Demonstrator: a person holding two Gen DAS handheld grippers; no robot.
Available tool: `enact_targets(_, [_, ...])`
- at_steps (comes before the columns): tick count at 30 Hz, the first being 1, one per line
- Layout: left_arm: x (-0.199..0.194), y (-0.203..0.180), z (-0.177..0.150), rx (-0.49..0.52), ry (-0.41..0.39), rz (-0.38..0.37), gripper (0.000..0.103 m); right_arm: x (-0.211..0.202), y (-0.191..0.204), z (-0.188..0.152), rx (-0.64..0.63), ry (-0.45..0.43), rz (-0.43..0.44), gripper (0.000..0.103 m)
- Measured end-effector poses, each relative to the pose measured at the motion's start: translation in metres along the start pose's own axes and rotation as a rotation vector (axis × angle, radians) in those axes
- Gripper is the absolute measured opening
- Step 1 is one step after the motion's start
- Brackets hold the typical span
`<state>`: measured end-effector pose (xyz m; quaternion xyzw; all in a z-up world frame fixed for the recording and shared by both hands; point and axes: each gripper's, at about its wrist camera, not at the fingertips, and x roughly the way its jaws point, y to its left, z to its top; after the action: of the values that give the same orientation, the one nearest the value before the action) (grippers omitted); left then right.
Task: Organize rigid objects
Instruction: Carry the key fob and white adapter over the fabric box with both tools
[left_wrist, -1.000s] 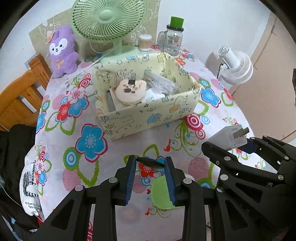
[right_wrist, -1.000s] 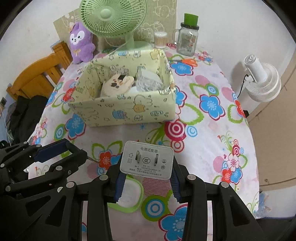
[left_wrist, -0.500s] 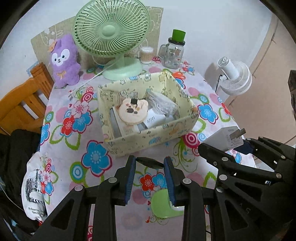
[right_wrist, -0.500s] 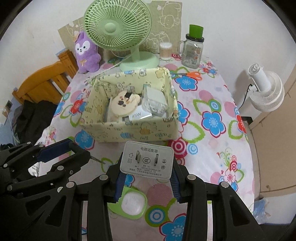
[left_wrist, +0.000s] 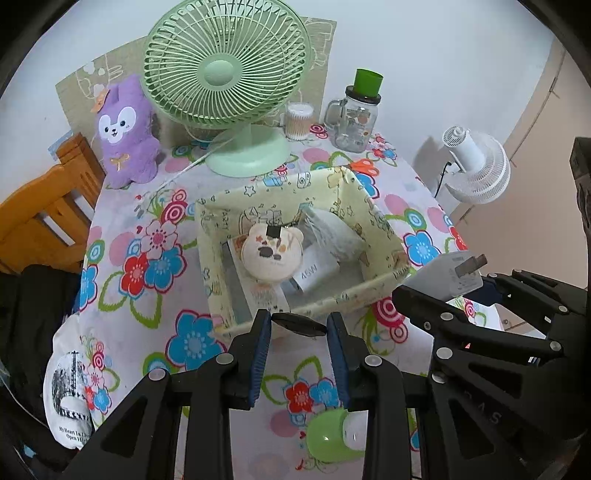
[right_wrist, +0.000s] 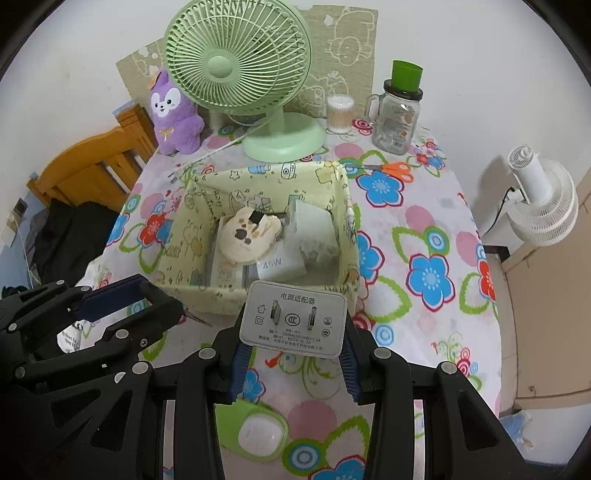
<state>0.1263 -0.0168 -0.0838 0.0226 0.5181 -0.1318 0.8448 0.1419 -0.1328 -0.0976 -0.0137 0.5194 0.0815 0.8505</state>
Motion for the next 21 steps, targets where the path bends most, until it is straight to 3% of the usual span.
enact_targets(21, [0.044, 0.012, 0.046, -0.028, 0.035, 0.0, 0.031, 0.038, -0.024, 0.048, 0.013, 0.029, 0.031, 0.045])
